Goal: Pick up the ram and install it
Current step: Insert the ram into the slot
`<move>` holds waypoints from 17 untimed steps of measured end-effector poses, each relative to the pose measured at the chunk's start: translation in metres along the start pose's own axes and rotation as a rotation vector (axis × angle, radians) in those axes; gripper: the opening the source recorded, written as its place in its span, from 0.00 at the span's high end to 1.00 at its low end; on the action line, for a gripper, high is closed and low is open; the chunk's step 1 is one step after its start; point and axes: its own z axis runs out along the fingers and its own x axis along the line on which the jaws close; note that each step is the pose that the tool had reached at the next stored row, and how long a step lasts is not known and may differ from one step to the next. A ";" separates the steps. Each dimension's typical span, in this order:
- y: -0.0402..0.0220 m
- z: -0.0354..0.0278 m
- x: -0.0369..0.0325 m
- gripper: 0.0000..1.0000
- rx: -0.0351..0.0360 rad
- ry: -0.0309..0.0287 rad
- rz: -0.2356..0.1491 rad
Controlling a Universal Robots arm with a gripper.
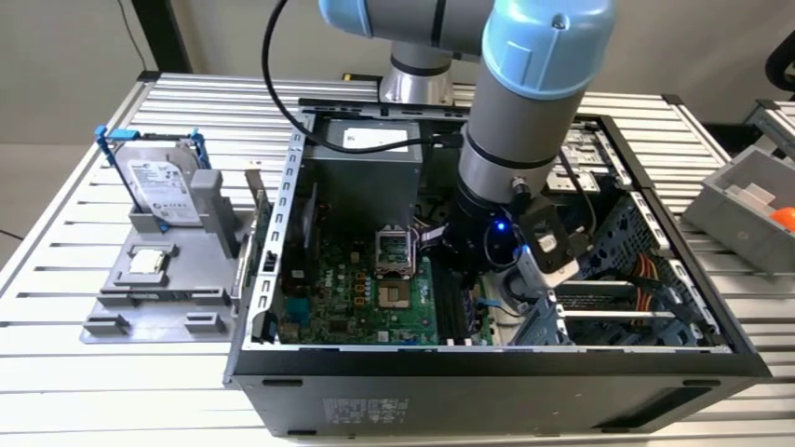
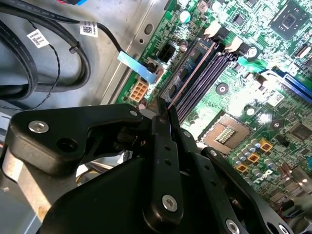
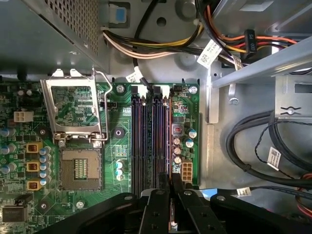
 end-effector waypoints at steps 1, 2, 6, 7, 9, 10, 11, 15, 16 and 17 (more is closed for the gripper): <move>0.0000 0.0005 0.0001 1.00 -0.0002 -0.0001 0.000; 0.0000 0.0015 0.0001 1.00 -0.0004 -0.0001 0.000; -0.0001 0.0038 0.0002 1.00 0.0008 0.0003 0.000; 0.0001 0.0042 0.0003 1.00 0.0012 0.0003 0.000; 0.0005 0.0049 0.0003 1.00 0.0003 0.0002 0.000; 0.0005 0.0049 0.0004 1.00 0.0001 0.0003 0.000; 0.0005 0.0050 0.0005 1.00 0.0000 0.0005 0.000; 0.0002 0.0048 0.0004 1.00 -0.0005 0.0015 0.000; 0.0002 0.0045 0.0004 1.00 -0.0006 0.0019 0.000; 0.0002 0.0043 0.0004 1.00 -0.0008 0.0023 0.000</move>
